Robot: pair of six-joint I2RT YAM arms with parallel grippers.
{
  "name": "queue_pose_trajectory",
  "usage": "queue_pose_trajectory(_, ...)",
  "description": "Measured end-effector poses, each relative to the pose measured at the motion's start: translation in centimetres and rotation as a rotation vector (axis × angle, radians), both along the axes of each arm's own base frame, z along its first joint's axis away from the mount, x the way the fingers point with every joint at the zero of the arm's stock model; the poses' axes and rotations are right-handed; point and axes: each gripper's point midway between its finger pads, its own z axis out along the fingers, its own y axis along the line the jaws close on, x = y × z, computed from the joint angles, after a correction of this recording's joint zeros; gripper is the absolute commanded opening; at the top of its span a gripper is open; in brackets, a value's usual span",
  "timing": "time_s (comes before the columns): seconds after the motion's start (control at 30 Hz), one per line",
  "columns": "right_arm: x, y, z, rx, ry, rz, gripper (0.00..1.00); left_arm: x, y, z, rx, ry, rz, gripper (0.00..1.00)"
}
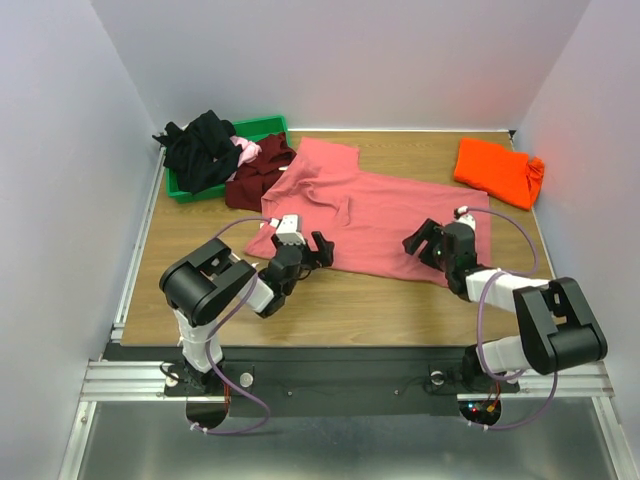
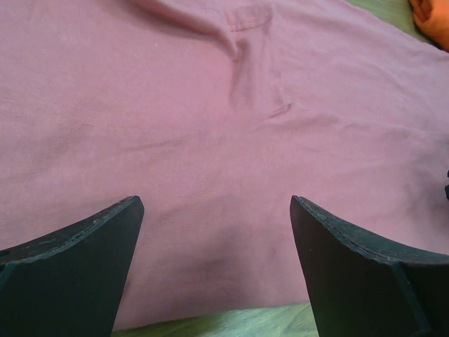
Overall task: Fold and stack the t-shirts
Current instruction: Fold the tshirt
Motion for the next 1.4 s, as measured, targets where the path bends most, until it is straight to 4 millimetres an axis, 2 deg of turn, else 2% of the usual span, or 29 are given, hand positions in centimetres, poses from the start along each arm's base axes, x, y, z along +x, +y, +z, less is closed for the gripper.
queue_pose_trajectory(0.4,-4.3,0.2,0.1,0.061,0.04,-0.017,0.81,-2.6,1.6,-0.2,-0.072,0.025,0.007,0.96)
queue_pose_trajectory(0.63,-7.0,-0.1,0.3,0.048,0.097,-0.009,0.83,-5.5,1.5,-0.3,-0.085,0.054,-0.012,0.96)
queue_pose_trajectory(0.8,-7.9,-0.4,0.8,0.043,0.108,-0.008,0.84,-8.2,2.0,-0.1,-0.08,0.1,-0.027,0.96)
queue_pose_trajectory(0.9,-7.7,-0.3,1.4,0.032,0.107,0.001,0.85,-9.1,2.5,0.9,-0.067,0.11,-0.022,0.99)
queue_pose_trajectory(1.0,-6.6,0.2,3.0,0.011,0.061,0.027,0.85,-8.6,3.4,3.2,-0.073,0.066,0.027,0.99)
queue_pose_trajectory(1.07,-5.7,0.8,4.0,0.004,0.024,0.047,0.85,-7.3,3.8,5.9,-0.081,0.005,0.08,0.99)
queue_pose_trajectory(1.2,-3.8,2.6,4.9,-0.018,-0.028,0.101,0.86,-4.3,4.3,8.3,-0.057,-0.051,0.159,0.99)
queue_pose_trajectory(1.3,-1.5,4.6,4.0,-0.058,-0.014,0.152,0.85,-2.0,4.3,7.7,-0.007,-0.049,0.19,0.99)
queue_pose_trajectory(1.4,0.1,6.4,2.5,-0.08,-0.003,0.196,0.86,-0.5,3.8,5.7,0.059,-0.028,0.181,0.99)
